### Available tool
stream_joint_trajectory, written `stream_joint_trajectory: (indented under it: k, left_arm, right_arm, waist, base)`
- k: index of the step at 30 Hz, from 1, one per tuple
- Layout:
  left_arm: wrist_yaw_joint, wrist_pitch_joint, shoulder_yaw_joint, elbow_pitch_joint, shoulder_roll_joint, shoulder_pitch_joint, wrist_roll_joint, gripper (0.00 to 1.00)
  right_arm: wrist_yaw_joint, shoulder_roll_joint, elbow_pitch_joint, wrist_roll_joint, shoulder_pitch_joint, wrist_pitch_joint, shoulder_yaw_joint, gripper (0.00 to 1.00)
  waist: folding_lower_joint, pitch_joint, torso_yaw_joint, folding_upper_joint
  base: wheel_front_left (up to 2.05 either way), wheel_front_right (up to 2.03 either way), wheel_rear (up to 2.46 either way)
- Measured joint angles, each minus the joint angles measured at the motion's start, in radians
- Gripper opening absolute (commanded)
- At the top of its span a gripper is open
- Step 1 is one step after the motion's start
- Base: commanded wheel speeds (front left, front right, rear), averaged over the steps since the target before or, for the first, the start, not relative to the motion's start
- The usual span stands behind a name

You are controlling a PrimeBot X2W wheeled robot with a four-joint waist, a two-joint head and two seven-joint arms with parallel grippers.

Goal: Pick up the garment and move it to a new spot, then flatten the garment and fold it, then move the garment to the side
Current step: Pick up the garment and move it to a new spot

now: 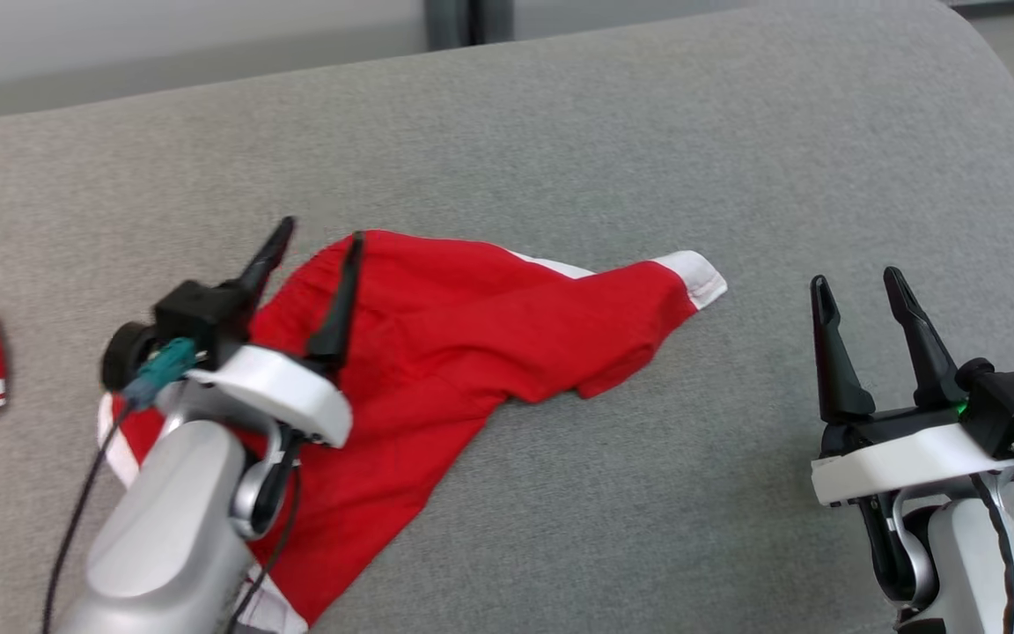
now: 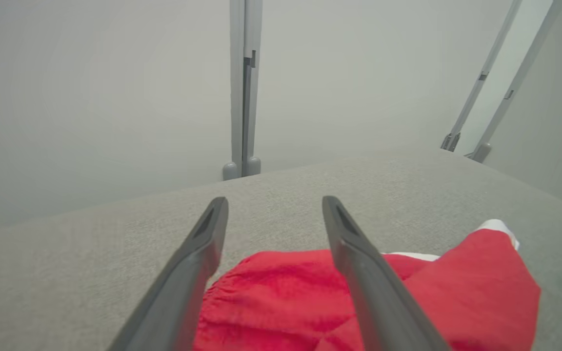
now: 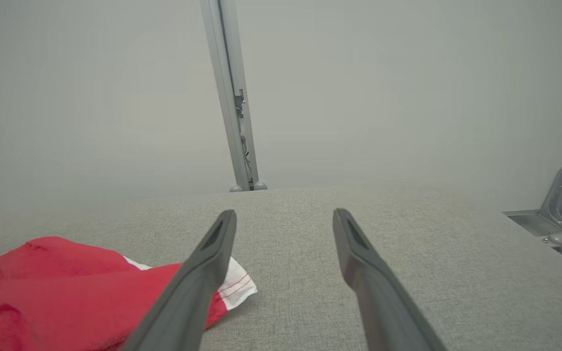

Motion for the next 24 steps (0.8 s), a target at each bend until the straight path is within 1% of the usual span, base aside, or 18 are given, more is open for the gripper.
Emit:
stream_joint_trajectory:
  k: [1,2,3,7,11,18,24]
  left_arm:
    - [0.0,0.0,0.0,0.0,0.0,0.0,0.0,1.0]
    - [0.015,-0.012,0.04,-0.001,0.021,0.024,-0.02,1.0]
    - [0.015,-0.012,0.04,-0.001,0.021,0.024,-0.02,1.0]
    - [0.044,-0.026,0.114,-0.008,0.056,0.084,-0.051,1.0]
    - [0.055,-0.032,0.168,-0.03,0.083,0.149,-0.064,1.0]
    - [0.062,-0.036,0.216,-0.122,0.085,0.249,-0.042,1.0]
    - [0.078,-0.036,0.252,-0.203,0.067,0.356,-0.006,1.0]
  right_arm:
    - [0.0,0.0,0.0,0.0,0.0,0.0,0.0,1.0]
    - [0.0,0.0,0.004,-0.01,0.007,0.0,-0.002,1.0]
    - [0.0,0.0,0.004,-0.01,0.007,0.0,-0.002,1.0]
    - [0.0,0.001,0.011,-0.025,0.017,0.0,-0.009,1.0]
    - [0.0,0.0,0.015,-0.037,0.033,0.0,-0.017,1.0]
    - [0.0,-0.012,0.02,-0.038,0.071,0.0,-0.02,1.0]
    - [0.0,-0.019,0.041,-0.037,0.102,0.0,-0.003,1.0]
  waist:
    - [0.0,0.0,0.0,0.0]
    - [0.0,-0.012,0.021,0.0]
    - [0.0,-0.012,0.021,0.0]
    - [0.0,-0.038,0.057,0.0]
    - [0.0,-0.065,0.083,0.0]
    - [0.0,-0.113,0.107,0.0]
    - [0.0,-0.16,0.101,0.0]
  base:
    - [0.0,0.0,0.0]
    - [0.0,0.0,0.0]
    - [0.0,0.0,0.0]
    - [0.0,0.0,0.0]
    - [0.0,0.0,0.0]
    - [0.0,0.0,0.0]
    - [0.0,0.0,0.0]
